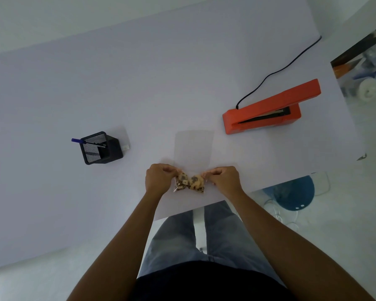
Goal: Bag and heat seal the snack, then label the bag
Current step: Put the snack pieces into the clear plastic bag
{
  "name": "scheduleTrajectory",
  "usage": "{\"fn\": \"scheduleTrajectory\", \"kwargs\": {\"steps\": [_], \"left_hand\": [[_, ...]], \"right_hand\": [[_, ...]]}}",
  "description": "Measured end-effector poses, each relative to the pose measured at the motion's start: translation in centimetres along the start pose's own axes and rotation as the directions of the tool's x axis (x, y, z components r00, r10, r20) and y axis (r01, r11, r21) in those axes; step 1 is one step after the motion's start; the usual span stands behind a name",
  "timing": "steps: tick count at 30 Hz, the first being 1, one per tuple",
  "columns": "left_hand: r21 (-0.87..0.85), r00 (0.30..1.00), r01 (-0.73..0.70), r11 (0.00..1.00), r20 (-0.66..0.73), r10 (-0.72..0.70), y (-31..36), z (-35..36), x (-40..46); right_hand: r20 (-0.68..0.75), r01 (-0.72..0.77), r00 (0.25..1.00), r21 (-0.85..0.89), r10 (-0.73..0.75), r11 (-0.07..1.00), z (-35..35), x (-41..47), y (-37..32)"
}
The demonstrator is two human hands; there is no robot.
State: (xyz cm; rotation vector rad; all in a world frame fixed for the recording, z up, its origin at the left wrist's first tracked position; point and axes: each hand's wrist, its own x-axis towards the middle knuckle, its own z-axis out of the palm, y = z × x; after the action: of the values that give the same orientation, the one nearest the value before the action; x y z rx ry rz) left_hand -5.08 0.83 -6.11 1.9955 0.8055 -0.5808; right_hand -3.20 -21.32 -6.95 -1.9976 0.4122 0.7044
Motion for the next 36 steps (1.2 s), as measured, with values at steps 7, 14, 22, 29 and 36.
{"fn": "scheduleTrajectory", "kwargs": {"steps": [7,14,22,29,36], "left_hand": [[0.119,0.997,0.076,0.99,-0.002,-0.076,1.1,0.8,-0.2],[0.123,0.985,0.153,0.981,-0.101,-0.141,1.7,0.9,-0.2],[0.08,0.983,0.054,0.995,-0.181,-0.039,1.7,2.1,-1.1],[0.524,0.883,-0.31,0.793,-0.15,0.445,0.6,4.3,-2.8],[0.799,0.909,-0.312,0.515,0.094,0.406,1.4,5.4,-5.1]], "right_hand": [[-0.009,-0.058,0.998,-0.135,0.057,0.989,-0.3,0.3,0.3],[-0.004,-0.149,0.988,-0.233,0.152,0.961,-0.5,1.4,0.3],[-0.007,-0.215,0.975,-0.294,0.222,0.932,-1.1,1.8,-0.1],[0.002,-0.228,0.971,-0.306,0.24,0.924,-1.0,1.6,-0.6],[0.0,-0.21,0.975,-0.328,0.222,0.921,-0.9,1.6,-0.3]]}}
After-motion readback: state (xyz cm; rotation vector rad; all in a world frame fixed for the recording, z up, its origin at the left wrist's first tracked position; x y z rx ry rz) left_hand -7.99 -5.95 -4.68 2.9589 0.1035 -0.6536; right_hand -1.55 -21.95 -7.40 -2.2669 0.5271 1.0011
